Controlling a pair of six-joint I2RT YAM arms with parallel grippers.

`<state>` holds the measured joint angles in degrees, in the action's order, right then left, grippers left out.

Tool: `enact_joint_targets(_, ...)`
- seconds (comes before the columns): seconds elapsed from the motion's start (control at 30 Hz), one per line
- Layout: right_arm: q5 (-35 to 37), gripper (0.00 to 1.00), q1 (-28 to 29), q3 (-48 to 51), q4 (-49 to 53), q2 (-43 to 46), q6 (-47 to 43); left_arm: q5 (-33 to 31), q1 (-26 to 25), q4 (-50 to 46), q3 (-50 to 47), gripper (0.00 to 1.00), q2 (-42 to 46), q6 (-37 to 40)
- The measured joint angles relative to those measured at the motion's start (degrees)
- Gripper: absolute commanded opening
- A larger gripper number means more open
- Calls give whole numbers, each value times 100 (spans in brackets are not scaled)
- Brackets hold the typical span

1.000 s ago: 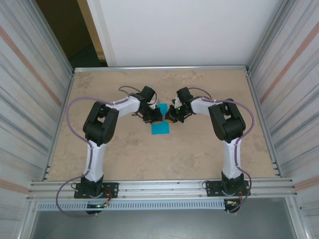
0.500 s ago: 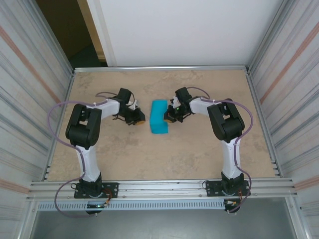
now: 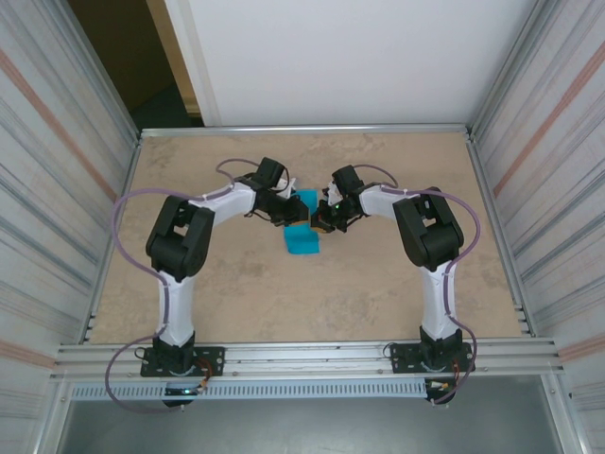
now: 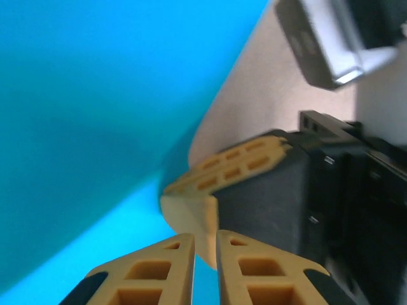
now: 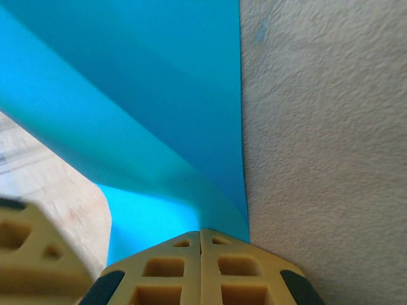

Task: Fold a paper plane with a square sheet of paper (pick it up from the middle)
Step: First fold the square sheet of paper in half at the center of the table.

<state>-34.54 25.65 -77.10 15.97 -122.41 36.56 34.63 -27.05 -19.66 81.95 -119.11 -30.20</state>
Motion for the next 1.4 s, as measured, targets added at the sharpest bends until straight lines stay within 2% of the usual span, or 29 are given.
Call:
enact_joint_targets(0.2,0,0,-2,-7,20,-4,-114,59,162,7,173,17,-511,7)
enact_joint_targets(0.37,13,0,-4,-33,68,-22,-153,118,376,17,149,17,-514,44)
enact_joint_targets(0.53,46,0,-4,-87,168,-59,-304,249,796,26,96,17,-514,72)
enact_joint_targets(0.77,57,0,-4,-92,184,-61,-411,107,1261,26,63,17,-396,105)
enact_joint_targets(0.9,59,0,-4,-98,188,-61,-411,90,1108,251,-227,17,28,-17)
enact_joint_targets(1.07,59,0,-4,-103,192,-63,-411,177,540,699,-319,17,216,-264)
enact_joint_targets(1.2,61,0,-4,-103,192,-61,-424,177,293,669,-74,17,-66,-280)
enact_joint_targets(1.4,59,0,-4,-103,195,-61,-428,11,457,422,605,17,-765,-111)
